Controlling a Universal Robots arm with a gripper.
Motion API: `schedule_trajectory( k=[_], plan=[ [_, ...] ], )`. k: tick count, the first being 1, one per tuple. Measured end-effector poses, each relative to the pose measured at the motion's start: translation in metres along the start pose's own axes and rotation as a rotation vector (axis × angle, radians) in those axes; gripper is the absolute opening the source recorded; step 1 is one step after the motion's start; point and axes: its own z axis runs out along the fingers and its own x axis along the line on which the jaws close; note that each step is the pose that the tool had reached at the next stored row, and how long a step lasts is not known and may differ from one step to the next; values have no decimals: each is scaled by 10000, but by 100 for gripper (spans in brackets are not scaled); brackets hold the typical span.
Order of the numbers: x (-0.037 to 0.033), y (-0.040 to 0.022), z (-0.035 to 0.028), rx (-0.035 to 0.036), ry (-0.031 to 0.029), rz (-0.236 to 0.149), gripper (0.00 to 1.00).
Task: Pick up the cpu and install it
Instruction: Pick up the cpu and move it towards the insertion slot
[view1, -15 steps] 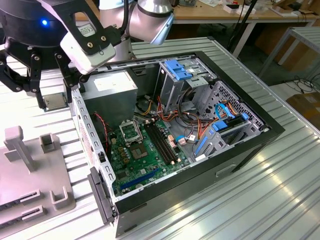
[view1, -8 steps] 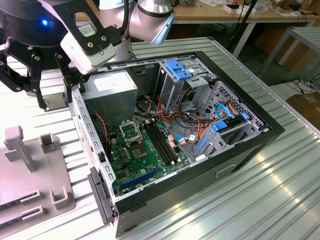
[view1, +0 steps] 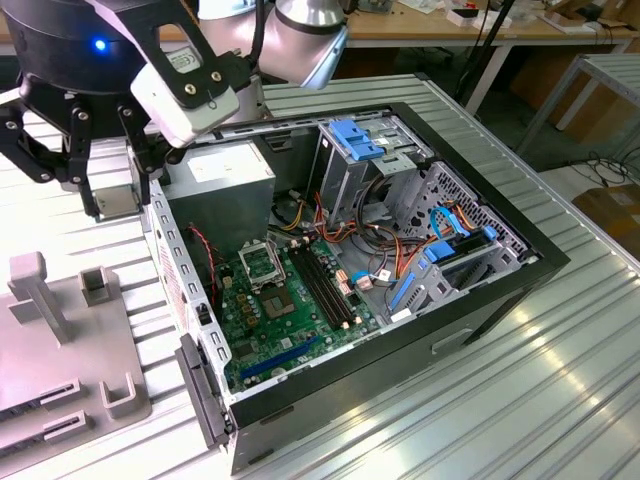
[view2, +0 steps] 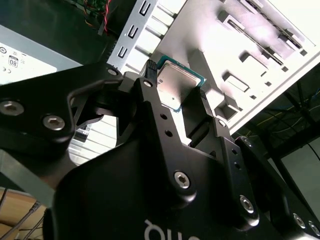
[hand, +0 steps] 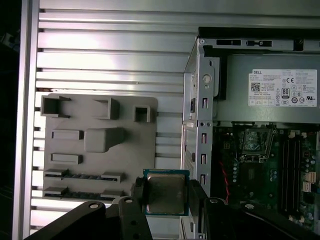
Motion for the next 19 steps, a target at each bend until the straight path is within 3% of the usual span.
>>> schedule_trajectory(
  k=[7,10,19],
  plan=[
    [-153,-6,-2,13,1,1,45],
    [-254,-11,-4,16,1,0,45],
    [-406,-17,-11,19,1,1,45]
  ],
)
